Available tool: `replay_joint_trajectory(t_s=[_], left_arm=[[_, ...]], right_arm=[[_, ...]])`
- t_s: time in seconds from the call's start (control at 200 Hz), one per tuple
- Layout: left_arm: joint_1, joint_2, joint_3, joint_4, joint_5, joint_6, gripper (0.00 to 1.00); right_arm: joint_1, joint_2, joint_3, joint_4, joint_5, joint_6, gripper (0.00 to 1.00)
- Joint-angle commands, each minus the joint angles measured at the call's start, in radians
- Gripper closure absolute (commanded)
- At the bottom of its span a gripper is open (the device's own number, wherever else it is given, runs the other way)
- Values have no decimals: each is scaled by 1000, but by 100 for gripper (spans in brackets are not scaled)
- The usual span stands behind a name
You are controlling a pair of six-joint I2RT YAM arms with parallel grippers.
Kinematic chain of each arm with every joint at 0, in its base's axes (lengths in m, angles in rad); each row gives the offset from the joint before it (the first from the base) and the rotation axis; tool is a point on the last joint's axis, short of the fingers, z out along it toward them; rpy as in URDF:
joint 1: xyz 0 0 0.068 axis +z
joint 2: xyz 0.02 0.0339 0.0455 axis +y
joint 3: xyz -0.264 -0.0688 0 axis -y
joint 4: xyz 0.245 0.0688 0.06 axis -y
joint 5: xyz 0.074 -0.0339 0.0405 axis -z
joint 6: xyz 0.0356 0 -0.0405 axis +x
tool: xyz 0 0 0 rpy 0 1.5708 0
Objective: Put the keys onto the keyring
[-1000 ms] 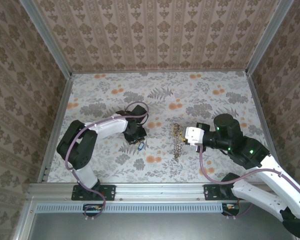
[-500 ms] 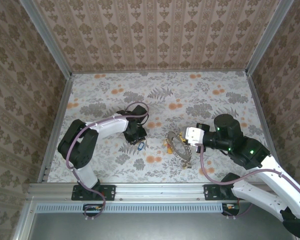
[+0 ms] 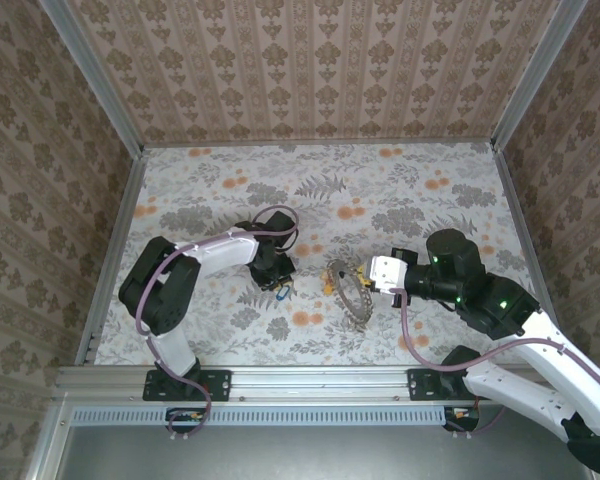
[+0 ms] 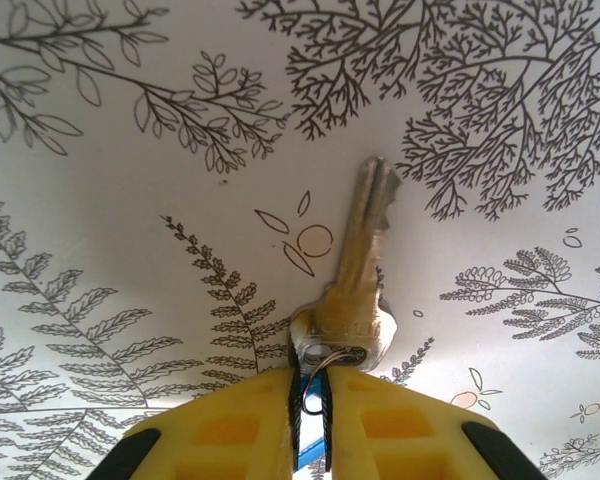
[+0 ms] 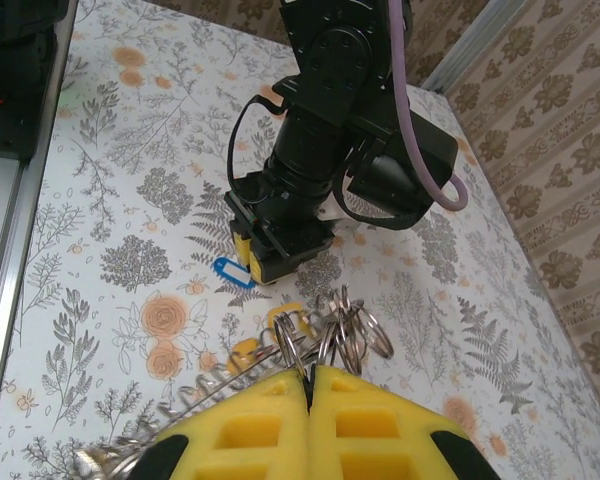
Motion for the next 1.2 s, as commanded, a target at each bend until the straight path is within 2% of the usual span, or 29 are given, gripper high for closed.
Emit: replay_joint_trajectory(t_s=[0.0,0.155,0.275,0.365,0.505,0.68,0.835,1.085,1.195], left_arm=[[-5,15,8,-15,-12,28,85],[-4,-10,30,-62,-70,62,87],[-5,-30,33,-66,-94,102,94],[-7,-40,42,-64,-90,155,100],[-10,-77,51,-76,-106,275,100],[-9,-196,57,-72,-120,560,100],[-13,-364,29,-22,-82,846,100],[-79,-691,-176,294,213,1421,100],[-79,-756,-223,376,307,1553,100]], right_arm=[[11,-24,44,34,-16,23,100],[20,-24,40,34,-14,29,100],[26,-22,32,33,-11,34,100],[29,-18,26,64,-9,36,100],[29,-16,3,90,-15,56,100],[29,-5,-45,140,-53,103,100],[28,10,-71,152,-99,90,100],[28,49,-91,155,-169,83,100],[28,94,-83,152,-232,90,100]])
